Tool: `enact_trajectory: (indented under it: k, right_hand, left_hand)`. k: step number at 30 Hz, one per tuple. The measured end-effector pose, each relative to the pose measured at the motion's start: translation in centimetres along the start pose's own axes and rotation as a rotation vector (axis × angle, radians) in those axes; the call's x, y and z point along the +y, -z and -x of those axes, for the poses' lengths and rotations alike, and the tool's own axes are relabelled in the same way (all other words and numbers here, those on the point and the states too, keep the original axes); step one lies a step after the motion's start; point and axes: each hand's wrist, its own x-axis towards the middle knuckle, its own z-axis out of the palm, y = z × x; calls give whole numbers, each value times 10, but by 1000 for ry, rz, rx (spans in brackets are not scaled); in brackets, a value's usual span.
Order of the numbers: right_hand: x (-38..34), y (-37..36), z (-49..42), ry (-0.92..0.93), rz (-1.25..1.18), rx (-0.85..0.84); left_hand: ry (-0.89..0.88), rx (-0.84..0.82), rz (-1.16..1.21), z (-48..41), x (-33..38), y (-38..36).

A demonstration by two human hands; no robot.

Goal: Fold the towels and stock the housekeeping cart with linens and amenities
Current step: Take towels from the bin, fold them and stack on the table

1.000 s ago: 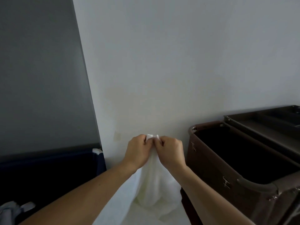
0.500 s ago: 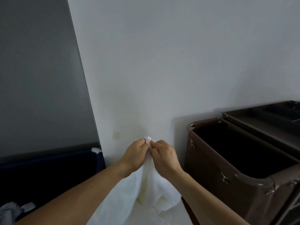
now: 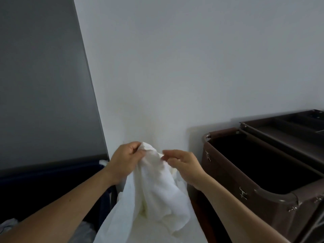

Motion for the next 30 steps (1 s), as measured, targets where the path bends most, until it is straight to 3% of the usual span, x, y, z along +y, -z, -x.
enact_trajectory:
  k: [2, 6, 11, 15, 18, 21, 24, 26, 30]
  right_hand:
    - [9, 12, -6, 58, 222, 108]
    - [26, 17, -11, 156, 378, 27]
    - [35, 3, -16, 359, 525, 53]
    - [42, 9, -13, 380, 670, 19]
    - [50, 13, -11, 296, 867, -62]
    - [45, 24, -11, 214, 1007, -117]
    - [35, 56, -9, 256, 1107, -67]
    - [25, 81, -7, 251, 1156, -24]
    - [10, 84, -9, 256, 1311, -117]
  left_hand:
    - [-22, 80, 159, -6, 10, 13]
    - [-51, 267, 512, -25, 36, 41]
    - [-180, 305, 626, -35, 53, 63]
    - [-224, 305, 599, -35, 56, 63]
    - [-221, 324, 577, -38, 52, 64]
    - [-184, 395, 362, -43, 39, 70]
    - [-112, 484, 118, -51, 7, 87]
    - [-26, 500, 26, -54, -17, 99]
    - [37, 532, -61, -54, -39, 96]
